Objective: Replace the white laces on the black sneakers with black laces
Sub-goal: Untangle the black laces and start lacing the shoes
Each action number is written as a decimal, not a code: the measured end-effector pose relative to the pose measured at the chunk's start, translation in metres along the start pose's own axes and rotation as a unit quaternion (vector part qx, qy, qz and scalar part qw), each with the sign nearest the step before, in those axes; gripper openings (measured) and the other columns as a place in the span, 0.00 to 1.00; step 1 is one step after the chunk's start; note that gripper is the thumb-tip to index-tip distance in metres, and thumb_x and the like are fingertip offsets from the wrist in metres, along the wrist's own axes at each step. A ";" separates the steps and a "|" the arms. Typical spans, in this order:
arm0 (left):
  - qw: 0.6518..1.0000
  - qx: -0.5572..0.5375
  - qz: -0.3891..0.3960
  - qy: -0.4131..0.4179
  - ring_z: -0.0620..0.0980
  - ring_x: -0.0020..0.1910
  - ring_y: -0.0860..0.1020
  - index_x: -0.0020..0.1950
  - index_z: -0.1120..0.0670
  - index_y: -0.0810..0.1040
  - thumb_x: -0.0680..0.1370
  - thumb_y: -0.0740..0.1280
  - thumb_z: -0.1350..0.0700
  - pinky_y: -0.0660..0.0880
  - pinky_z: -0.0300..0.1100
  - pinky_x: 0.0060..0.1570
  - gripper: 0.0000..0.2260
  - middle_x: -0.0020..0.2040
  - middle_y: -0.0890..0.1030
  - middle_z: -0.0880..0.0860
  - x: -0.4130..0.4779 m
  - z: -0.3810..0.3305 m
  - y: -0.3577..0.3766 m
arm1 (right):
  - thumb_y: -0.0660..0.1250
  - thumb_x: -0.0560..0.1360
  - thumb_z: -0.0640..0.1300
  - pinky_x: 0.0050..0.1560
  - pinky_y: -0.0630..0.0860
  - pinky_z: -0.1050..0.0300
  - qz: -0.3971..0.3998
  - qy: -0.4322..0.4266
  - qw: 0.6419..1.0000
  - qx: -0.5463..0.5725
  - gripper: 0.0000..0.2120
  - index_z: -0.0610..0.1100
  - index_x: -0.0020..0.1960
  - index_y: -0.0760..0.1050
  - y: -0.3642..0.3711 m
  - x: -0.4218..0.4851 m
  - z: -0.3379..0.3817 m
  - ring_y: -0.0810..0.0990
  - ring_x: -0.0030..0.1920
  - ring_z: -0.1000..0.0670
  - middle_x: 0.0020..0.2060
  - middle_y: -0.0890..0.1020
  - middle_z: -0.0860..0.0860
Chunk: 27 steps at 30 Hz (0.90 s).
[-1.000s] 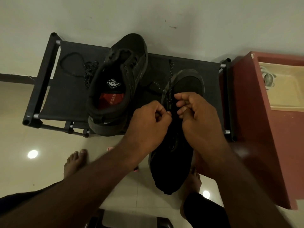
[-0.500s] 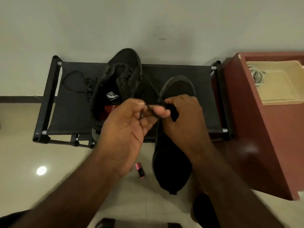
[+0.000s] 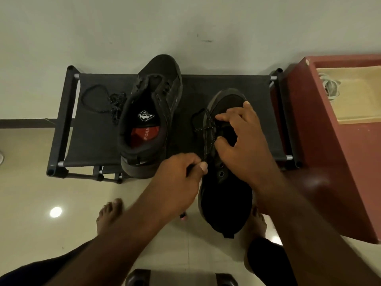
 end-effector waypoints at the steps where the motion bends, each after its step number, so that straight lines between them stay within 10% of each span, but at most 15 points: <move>1: 0.999 -0.025 -0.035 0.018 0.36 0.40 0.75 0.45 0.53 0.80 0.81 0.64 0.55 0.68 0.24 0.39 0.08 0.45 0.78 0.45 0.000 -0.004 -0.006 | 0.62 0.71 0.49 0.76 0.57 0.34 0.002 0.001 1.000 0.004 0.24 0.48 0.66 0.75 -0.001 0.000 -0.001 0.51 0.80 0.51 0.68 0.71 0.55; 5: 0.929 -0.359 -0.016 0.084 0.42 0.59 0.79 0.41 0.55 0.78 0.79 0.61 0.57 0.74 0.33 0.58 0.09 0.58 0.82 0.52 -0.002 -0.036 -0.025 | 0.63 0.71 0.52 0.76 0.57 0.33 0.008 -0.005 1.000 -0.001 0.24 0.47 0.67 0.76 -0.001 0.001 -0.004 0.54 0.80 0.49 0.69 0.72 0.53; 8: 0.738 -0.671 0.072 -0.009 0.49 0.30 0.80 0.39 0.56 0.72 0.78 0.58 0.57 0.82 0.45 0.40 0.09 0.32 0.78 0.55 -0.010 -0.051 -0.032 | 0.65 0.74 0.51 0.76 0.56 0.33 0.012 -0.005 1.000 0.015 0.21 0.47 0.66 0.76 0.000 0.000 -0.005 0.55 0.80 0.48 0.69 0.72 0.52; 9: 0.743 -0.664 0.066 -0.054 0.45 0.22 0.72 0.40 0.56 0.72 0.79 0.57 0.56 0.78 0.41 0.28 0.09 0.29 0.74 0.53 -0.013 -0.048 -0.030 | 0.65 0.75 0.49 0.77 0.56 0.34 0.016 0.008 1.000 0.024 0.20 0.47 0.66 0.75 -0.001 0.001 -0.007 0.53 0.80 0.49 0.70 0.71 0.53; 11: 0.858 -0.501 0.022 -0.110 0.42 0.18 0.64 0.44 0.55 0.74 0.82 0.58 0.57 0.68 0.36 0.19 0.10 0.32 0.75 0.52 -0.012 -0.027 -0.027 | 0.65 0.77 0.45 0.77 0.55 0.36 0.018 0.017 0.999 0.030 0.19 0.46 0.68 0.74 -0.001 0.001 -0.009 0.51 0.80 0.51 0.72 0.70 0.53; 14: 0.991 -0.080 -0.069 -0.082 0.40 0.28 0.76 0.57 0.48 0.77 0.83 0.60 0.56 0.74 0.38 0.27 0.08 0.49 0.81 0.47 -0.005 0.001 -0.029 | 0.66 0.77 0.42 0.78 0.54 0.38 0.021 0.021 0.999 0.029 0.20 0.48 0.69 0.72 -0.002 0.000 -0.009 0.50 0.80 0.53 0.73 0.69 0.54; 27: 0.950 0.090 0.300 0.016 0.43 0.24 0.67 0.29 0.56 0.72 0.77 0.64 0.53 0.70 0.41 0.31 0.17 0.25 0.69 0.50 -0.029 -0.011 0.016 | 0.66 0.78 0.43 0.78 0.52 0.37 0.024 0.044 0.998 0.039 0.21 0.51 0.70 0.71 0.003 0.003 -0.012 0.48 0.79 0.57 0.74 0.68 0.56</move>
Point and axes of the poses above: each hand's wrist, its own x-axis towards the middle knuckle, its own y-axis out of the palm, z = x × y, the point moved 7 cm from there along x, towards the middle knuckle
